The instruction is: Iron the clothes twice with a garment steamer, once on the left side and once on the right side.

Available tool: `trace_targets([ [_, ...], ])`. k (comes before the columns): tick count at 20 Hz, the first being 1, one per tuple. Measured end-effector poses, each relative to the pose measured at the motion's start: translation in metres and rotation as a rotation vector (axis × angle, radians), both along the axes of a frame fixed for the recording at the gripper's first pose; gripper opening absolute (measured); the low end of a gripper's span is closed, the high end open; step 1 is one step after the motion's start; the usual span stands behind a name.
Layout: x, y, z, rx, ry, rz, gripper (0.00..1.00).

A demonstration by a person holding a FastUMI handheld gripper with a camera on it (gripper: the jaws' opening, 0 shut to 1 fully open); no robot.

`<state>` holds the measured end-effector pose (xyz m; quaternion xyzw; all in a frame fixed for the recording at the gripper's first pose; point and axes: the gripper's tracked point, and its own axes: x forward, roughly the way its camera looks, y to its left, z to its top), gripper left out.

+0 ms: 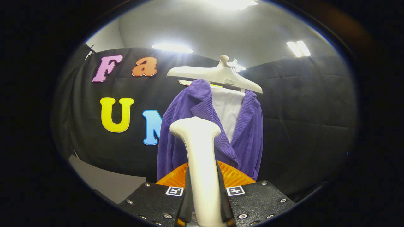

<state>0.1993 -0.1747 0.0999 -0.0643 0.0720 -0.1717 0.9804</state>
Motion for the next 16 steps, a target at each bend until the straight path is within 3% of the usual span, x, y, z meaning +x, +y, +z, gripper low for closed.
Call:
trace_targets([
  [6, 0.012, -0.006, -0.005, -0.001, -0.016, 0.018, 0.35],
  [16, -0.005, -0.010, -0.085, 0.004, 0.112, 0.082, 0.35],
])
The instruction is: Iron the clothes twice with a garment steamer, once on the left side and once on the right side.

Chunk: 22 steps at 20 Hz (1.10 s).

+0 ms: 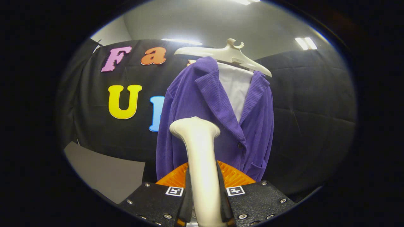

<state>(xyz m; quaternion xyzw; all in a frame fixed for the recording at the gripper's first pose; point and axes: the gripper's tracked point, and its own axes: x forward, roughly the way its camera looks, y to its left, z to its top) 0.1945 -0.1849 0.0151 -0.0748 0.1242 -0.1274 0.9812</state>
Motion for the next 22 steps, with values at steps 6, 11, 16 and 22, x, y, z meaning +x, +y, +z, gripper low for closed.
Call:
trace_targets([
  [6, -0.011, -0.012, -0.047, 0.023, 0.060, 0.003, 0.35],
  [11, -0.021, -0.019, -0.084, 0.063, 0.094, -0.008, 0.35],
  [16, -0.032, -0.023, -0.128, 0.098, 0.153, -0.018, 0.35],
  [22, -0.052, -0.030, -0.176, 0.130, 0.224, -0.019, 0.35],
])
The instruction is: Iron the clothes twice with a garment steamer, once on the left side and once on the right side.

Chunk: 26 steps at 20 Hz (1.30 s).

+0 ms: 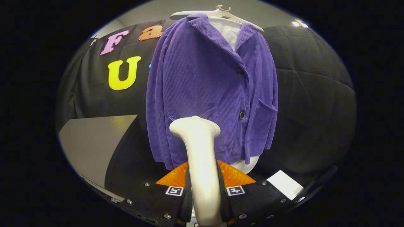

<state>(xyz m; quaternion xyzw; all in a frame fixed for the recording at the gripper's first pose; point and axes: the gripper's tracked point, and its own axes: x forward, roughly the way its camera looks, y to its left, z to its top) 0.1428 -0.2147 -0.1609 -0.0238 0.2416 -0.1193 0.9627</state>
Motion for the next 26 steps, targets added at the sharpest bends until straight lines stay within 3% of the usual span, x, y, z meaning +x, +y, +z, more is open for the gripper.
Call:
trace_targets([
  [3, -0.005, -0.003, -0.011, 0.047, -0.007, 0.000, 0.35],
  [8, -0.019, -0.008, -0.068, 0.045, 0.112, 0.019, 0.35],
  [11, -0.026, -0.004, -0.078, 0.051, 0.146, 0.064, 0.35],
  [20, -0.064, -0.043, 0.031, 0.071, -0.012, 0.083, 0.35],
  [26, -0.042, -0.083, 0.130, 0.054, -0.166, 0.080, 0.35],
])
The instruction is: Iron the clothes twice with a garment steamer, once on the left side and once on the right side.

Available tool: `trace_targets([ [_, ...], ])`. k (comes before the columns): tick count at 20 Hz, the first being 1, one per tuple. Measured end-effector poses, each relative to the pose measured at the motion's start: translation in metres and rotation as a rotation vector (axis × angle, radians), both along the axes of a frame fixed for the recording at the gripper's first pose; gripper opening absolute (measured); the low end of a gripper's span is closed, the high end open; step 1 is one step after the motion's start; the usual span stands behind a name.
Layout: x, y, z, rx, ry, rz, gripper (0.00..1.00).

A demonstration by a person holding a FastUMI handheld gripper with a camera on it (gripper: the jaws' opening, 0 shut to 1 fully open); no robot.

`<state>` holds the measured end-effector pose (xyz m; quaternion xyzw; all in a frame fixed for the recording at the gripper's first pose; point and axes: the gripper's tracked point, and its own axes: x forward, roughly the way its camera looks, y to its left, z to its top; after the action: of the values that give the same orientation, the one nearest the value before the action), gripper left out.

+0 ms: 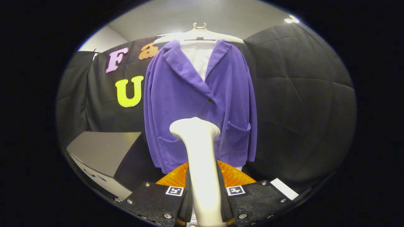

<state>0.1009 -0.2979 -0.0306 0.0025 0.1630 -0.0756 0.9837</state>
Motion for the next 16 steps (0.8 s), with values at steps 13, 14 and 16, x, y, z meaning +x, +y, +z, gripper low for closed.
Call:
trace_targets([
  [13, 0.085, -0.057, 0.121, 0.096, -0.267, -0.168, 0.34],
  [14, 0.089, -0.059, 0.121, 0.090, -0.271, -0.175, 0.34],
  [16, 0.095, -0.066, 0.121, 0.071, -0.283, -0.196, 0.34],
])
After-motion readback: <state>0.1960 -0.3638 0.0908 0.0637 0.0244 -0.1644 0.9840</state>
